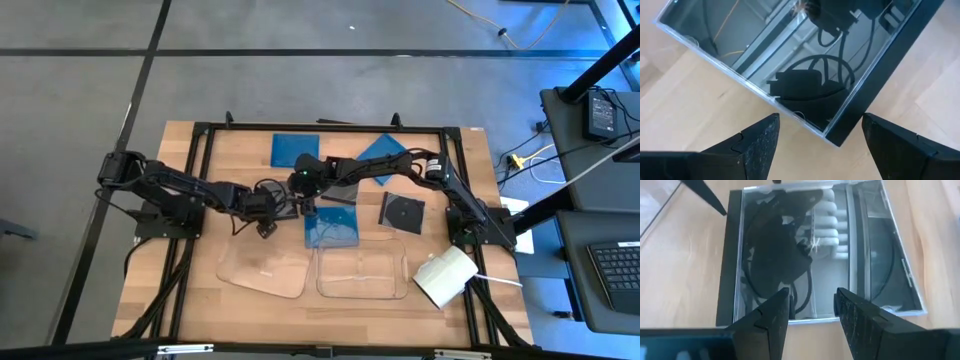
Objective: Pick & place jewel cases by type
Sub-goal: Put the left black CD case into the left transparent bin
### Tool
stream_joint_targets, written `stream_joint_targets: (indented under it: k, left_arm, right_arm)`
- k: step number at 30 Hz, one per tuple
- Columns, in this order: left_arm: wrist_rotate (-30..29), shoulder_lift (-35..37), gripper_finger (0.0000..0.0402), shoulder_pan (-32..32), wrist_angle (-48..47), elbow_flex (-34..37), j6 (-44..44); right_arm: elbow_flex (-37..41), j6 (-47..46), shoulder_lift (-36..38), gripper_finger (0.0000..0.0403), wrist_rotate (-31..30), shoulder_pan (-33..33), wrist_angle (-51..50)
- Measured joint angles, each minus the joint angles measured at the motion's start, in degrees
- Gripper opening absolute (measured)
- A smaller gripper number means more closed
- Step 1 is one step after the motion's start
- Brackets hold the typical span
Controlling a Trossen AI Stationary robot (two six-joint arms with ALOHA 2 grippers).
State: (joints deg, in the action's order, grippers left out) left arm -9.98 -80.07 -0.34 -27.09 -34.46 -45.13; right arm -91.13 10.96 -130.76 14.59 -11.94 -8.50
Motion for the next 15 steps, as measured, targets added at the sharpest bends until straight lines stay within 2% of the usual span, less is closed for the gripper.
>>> stream_joint_targets:
  k: [5,12,15]
  left_arm:
    - [2.38,-0.35,0.0278,1.05,-0.06,-0.03,0.44]
    - [-2.11,-0.66,0.0278,2.31,-1.78,-0.02,0.00]
    - [-1.75,-0.55,0.0278,3.52,-1.52,0.00,-0.04]
  right_arm:
    - [-0.04,0.20,0.00,0.0168,0.01,0.00,-0.91]
    - [-0.04,0.02,0.00,0.0168,-0.18,-0.02,-0.82]
    - [-0.04,-0.24,0.00,0.0168,-0.18,0.00,-0.82]
